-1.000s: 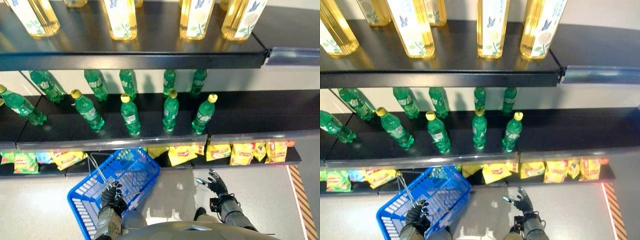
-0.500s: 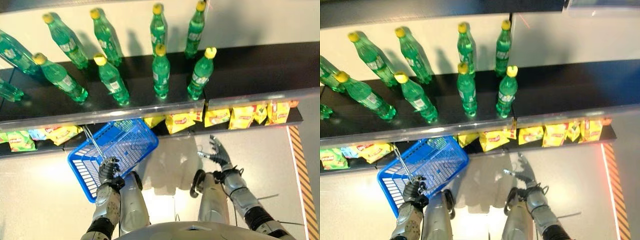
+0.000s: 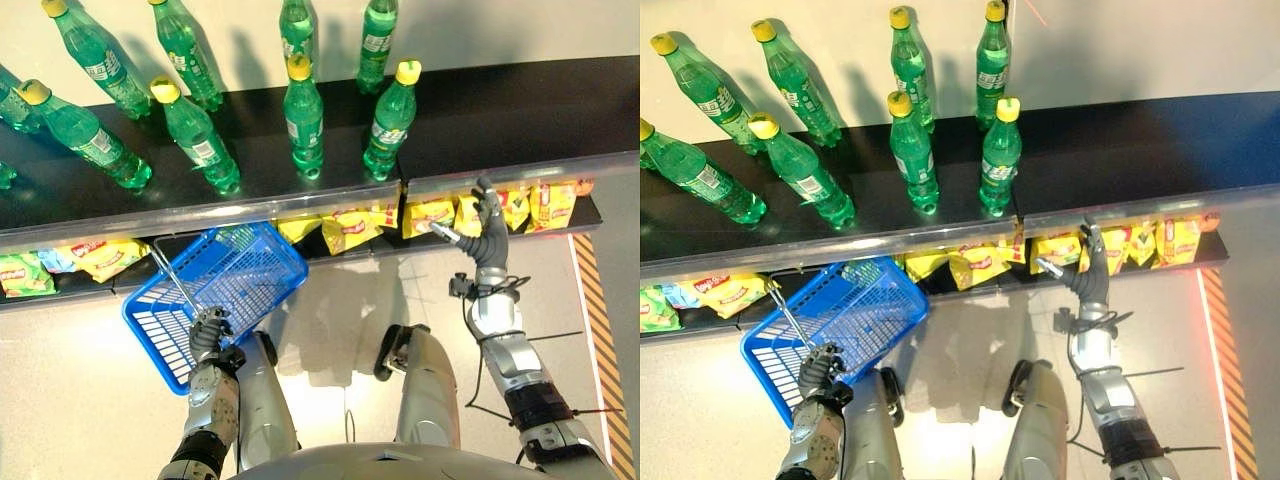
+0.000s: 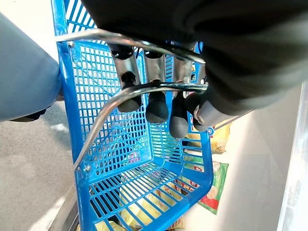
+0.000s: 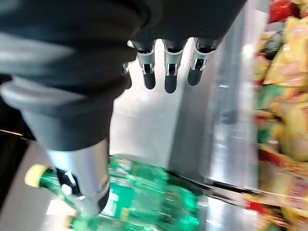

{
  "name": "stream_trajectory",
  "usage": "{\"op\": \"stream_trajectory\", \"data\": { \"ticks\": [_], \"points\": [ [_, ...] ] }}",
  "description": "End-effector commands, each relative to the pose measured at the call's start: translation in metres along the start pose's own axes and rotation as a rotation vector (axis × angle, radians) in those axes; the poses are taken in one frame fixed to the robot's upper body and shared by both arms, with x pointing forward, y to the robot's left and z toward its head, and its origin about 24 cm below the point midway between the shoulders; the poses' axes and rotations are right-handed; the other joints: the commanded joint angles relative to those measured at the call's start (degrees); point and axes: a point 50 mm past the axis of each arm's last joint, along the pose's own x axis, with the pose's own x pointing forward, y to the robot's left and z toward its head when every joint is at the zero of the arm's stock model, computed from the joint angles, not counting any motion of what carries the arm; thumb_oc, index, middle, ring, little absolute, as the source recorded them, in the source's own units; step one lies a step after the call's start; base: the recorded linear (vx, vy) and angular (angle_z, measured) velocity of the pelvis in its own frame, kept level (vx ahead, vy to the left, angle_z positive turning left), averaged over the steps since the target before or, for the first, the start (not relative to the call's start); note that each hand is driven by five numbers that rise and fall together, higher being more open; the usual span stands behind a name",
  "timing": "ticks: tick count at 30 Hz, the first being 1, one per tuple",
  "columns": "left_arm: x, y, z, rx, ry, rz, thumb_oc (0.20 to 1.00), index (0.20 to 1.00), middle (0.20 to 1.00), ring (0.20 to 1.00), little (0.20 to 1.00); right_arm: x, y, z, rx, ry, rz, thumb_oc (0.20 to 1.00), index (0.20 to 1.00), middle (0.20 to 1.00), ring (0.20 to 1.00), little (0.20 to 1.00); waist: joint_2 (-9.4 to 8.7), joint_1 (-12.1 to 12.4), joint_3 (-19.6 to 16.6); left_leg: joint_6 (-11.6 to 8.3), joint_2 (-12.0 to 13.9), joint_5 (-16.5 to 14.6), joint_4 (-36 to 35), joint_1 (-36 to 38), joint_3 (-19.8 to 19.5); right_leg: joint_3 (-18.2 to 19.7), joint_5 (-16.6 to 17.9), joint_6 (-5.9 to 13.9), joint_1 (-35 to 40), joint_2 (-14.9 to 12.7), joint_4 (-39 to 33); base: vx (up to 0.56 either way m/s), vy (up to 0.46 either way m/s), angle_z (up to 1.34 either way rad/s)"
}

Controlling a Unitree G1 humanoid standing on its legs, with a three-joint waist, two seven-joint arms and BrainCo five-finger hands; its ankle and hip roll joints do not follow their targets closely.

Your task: Pick up the snacks into the basket

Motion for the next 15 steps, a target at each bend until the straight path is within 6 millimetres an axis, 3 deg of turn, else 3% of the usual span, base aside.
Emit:
{"op": "stream_trajectory", "data": {
  "ticks": [1, 12, 15],
  "points": [
    [-0.009, -0.001, -0.002, -0.027, -0.021, -0.022, 0.200, 0.200, 0.200, 0.200, 0.200, 0.022, -0.006, 0.030, 0.017, -0.171, -0.048, 1.000, 1.000, 1.000, 1.000, 1.000, 0.72, 1.6, -1.9, 5.33, -2.2, -0.9, 3.2, -2.7, 2.9, -2.1, -2.2, 2.42, 4.1, 0.1, -1.3, 0.03, -0.014, 0.08],
    [-0.010, -0.001, 0.001, -0.032, -0.022, -0.068, 0.200, 0.200, 0.200, 0.200, 0.200, 0.049, 0.009, 0.038, 0.046, -0.157, -0.008, 1.000, 1.000, 1.000, 1.000, 1.000, 0.36, 3.8, -2.7, 5.20, -2.5, -0.4, 2.3, -2.5, 2.7, -3.5, -1.8, 2.81, 5.3, 0.0, -2.5, 0.02, -0.006, 0.07],
    [-0.010, -0.001, 0.005, -0.026, -0.033, -0.086, 0.200, 0.200, 0.200, 0.200, 0.200, 0.069, 0.014, 0.040, 0.016, -0.142, -0.014, 1.000, 1.000, 1.000, 1.000, 1.000, 0.38, 4.9, -2.6, 5.08, -2.7, 0.0, 1.8, -2.8, 2.5, -3.9, -1.3, 2.85, 5.5, 0.0, -2.8, -0.01, 0.001, 0.04]
  ]
}}
